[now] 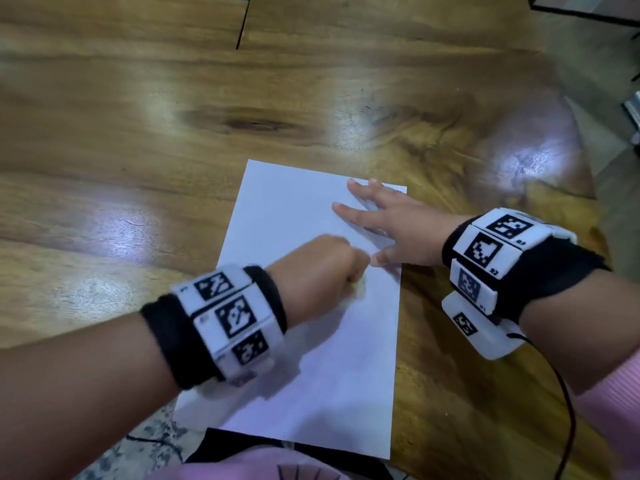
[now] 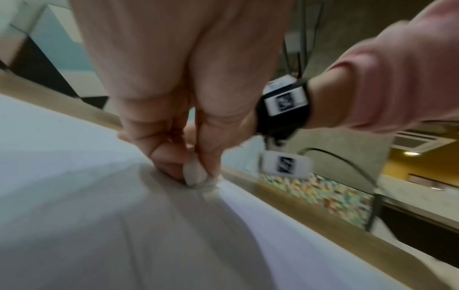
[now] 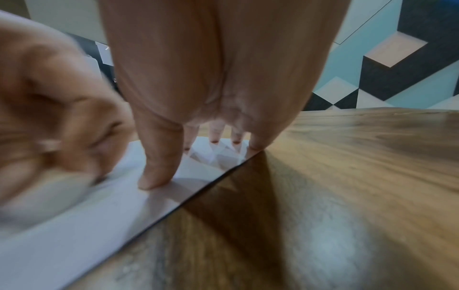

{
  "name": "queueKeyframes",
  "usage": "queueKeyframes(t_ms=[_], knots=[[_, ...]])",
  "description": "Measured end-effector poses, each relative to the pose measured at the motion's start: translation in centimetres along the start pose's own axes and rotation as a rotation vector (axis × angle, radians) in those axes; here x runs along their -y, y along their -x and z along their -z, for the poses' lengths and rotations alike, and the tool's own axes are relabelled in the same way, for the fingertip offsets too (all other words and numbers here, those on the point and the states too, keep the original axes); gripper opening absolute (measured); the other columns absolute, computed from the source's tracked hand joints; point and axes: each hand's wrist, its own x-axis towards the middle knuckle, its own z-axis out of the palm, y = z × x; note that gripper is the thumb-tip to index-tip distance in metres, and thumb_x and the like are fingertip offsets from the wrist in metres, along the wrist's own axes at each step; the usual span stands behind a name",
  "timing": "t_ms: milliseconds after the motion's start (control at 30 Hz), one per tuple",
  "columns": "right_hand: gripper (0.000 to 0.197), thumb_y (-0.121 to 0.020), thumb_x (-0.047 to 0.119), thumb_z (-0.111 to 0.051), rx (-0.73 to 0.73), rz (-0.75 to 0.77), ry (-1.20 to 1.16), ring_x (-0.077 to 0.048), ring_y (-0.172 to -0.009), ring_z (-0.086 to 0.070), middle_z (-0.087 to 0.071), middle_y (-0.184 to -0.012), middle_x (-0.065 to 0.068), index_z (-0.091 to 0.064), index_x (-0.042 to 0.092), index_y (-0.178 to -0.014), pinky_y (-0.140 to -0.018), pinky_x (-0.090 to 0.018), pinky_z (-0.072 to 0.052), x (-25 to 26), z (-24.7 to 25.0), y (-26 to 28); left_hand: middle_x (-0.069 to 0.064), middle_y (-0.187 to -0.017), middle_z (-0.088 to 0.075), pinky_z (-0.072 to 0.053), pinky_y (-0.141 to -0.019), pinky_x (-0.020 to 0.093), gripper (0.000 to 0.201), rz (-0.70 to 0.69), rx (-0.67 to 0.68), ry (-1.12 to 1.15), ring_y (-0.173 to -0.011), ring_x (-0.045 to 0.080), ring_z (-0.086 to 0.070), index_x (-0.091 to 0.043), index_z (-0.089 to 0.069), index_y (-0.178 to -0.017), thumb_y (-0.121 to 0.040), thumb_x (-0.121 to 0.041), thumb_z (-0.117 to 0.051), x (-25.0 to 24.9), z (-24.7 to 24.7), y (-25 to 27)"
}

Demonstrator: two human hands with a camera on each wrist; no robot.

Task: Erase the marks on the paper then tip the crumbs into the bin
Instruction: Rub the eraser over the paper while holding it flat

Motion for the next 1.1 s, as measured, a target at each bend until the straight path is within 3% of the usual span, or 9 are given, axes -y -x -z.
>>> queueKeyframes(t_ms=[100,200,367,467,633,733,833,967,1100], knots=[[0.086,-0.09,0.028,-0.058,0.013,0.004,0.006,-0.018,-0.144,0.021,0.024,-0.155,0.009,0.006,0.04,-0.147,-0.117,-0.033,-0.002,-0.1,0.1,0.0,0.008,-0.076,-0.055,-0.042,-0.065,0.036,0.014,-0.074,0.141,0.065,-0.069,0.024,-0.051,-0.012,-0.048,-0.065,-0.078,-0.008,-0.051,-0.5,-1.6,3.5],[0.086,-0.09,0.029,-0.058,0.012,0.003,0.003,-0.018,-0.143,0.022,0.024,-0.155,0.008,0.006,0.04,-0.146,-0.117,-0.034,-0.002,0.0,0.1,0.0,0.003,-0.079,-0.058,-0.047,-0.068,0.034,0.009,-0.083,0.199,0.112,-0.07,0.02,-0.056,-0.013,-0.058,-0.069,-0.076,-0.008,-0.055,-0.1,-1.6,4.4],[0.086,-0.086,0.039,-0.06,-0.006,-0.051,-0.045,-0.014,-0.143,0.021,0.022,-0.155,0.014,0.001,0.047,-0.145,-0.119,-0.039,-0.006,0.5,-0.1,0.1,-0.002,-0.071,-0.061,-0.035,-0.058,0.014,0.007,0.17,-0.073,0.121,-0.067,0.017,-0.053,-0.012,-0.065,-0.078,-0.072,-0.012,-0.067,2.6,2.1,2.3],[0.087,-0.08,0.049,-0.064,-0.043,-0.066,-0.053,-0.016,-0.143,0.02,0.02,-0.156,0.011,-0.002,0.054,-0.142,-0.118,-0.04,-0.004,1.4,-0.4,0.1,0.003,-0.071,-0.065,-0.037,-0.057,0.016,0.012,0.269,-0.13,0.117,-0.066,0.017,-0.054,-0.011,-0.066,-0.082,-0.07,-0.013,-0.07,4.5,3.9,1.6],[0.088,-0.079,0.048,-0.065,-0.075,-0.073,-0.031,-0.022,-0.144,0.02,0.019,-0.156,0.006,-0.003,0.054,-0.142,-0.117,-0.037,-0.001,1.9,-0.7,-0.1,-0.012,-0.056,-0.048,-0.032,-0.05,0.007,0.01,0.219,-0.14,0.081,-0.06,0.013,-0.047,-0.012,-0.064,-0.078,-0.071,-0.013,-0.07,4.5,3.9,-1.2],[0.088,-0.079,0.049,-0.065,-0.08,-0.072,-0.03,-0.022,-0.144,0.019,0.018,-0.156,0.005,-0.004,0.053,-0.142,-0.117,-0.038,-0.001,1.8,-0.7,-0.2,-0.012,-0.053,-0.044,-0.032,-0.052,0.005,0.015,0.151,-0.14,0.072,-0.056,0.013,-0.043,-0.017,-0.055,-0.064,-0.071,-0.012,-0.067,3.7,2.8,-0.4],[0.088,-0.08,0.049,-0.064,-0.078,-0.07,-0.017,-0.022,-0.144,0.02,0.019,-0.156,0.005,0.0,0.054,-0.141,-0.117,-0.036,0.0,1.6,-0.8,-0.2,-0.003,-0.057,-0.051,-0.032,-0.055,0.017,0.016,0.003,-0.022,0.052,-0.056,0.015,-0.045,-0.015,-0.052,-0.057,-0.068,-0.01,-0.063,2.9,1.0,3.6],[0.088,-0.082,0.048,-0.063,-0.068,-0.075,-0.018,-0.022,-0.143,0.021,0.021,-0.156,0.006,0.002,0.055,-0.141,-0.117,-0.037,-0.001,1.6,-0.8,-0.2,-0.002,-0.07,-0.056,-0.036,-0.06,0.017,0.013,0.01,0.175,0.096,-0.064,0.013,-0.053,-0.014,-0.058,-0.063,-0.073,-0.007,-0.063,2.3,-0.1,6.4],[0.088,-0.081,0.049,-0.063,-0.074,-0.067,-0.022,-0.023,-0.143,0.021,0.02,-0.156,0.005,0.0,0.054,-0.142,-0.117,-0.038,0.0,1.7,-0.9,-0.2,-0.002,-0.068,-0.055,-0.027,-0.055,0.022,0.003,0.085,-0.047,0.017,-0.066,0.017,-0.048,-0.011,-0.062,-0.073,-0.074,-0.01,-0.064,3.3,2.3,1.7]])
